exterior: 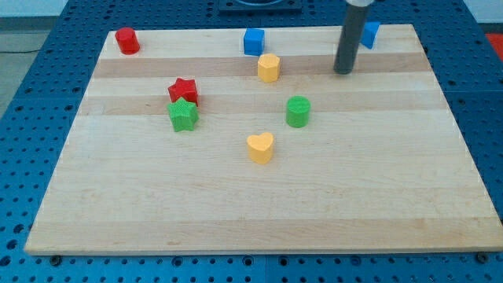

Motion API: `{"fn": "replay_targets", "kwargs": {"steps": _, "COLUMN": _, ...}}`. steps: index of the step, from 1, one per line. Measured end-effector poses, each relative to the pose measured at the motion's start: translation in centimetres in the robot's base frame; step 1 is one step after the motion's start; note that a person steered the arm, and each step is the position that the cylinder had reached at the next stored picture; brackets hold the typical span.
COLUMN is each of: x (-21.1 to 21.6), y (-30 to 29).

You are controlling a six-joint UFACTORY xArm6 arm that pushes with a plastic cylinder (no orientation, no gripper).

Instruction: Place the green star to the center left

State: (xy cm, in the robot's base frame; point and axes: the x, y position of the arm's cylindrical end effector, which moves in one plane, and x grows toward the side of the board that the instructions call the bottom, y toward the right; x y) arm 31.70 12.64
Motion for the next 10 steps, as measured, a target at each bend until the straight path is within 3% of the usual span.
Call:
{"fn": "replay_targets", "kwargs": {"steps": 3, "x": 8.3, "y": -13.8}}
{"fn": "replay_targets", "kwargs": {"steps": 5, "x": 10.0, "y": -21.8}}
{"fn": "replay_targets", "kwargs": {"steps": 8, "x": 10.0, "y": -29.5}}
{"fn": "replay_targets", "kwargs": {"steps": 10, "x": 13.6, "y": -32.5}}
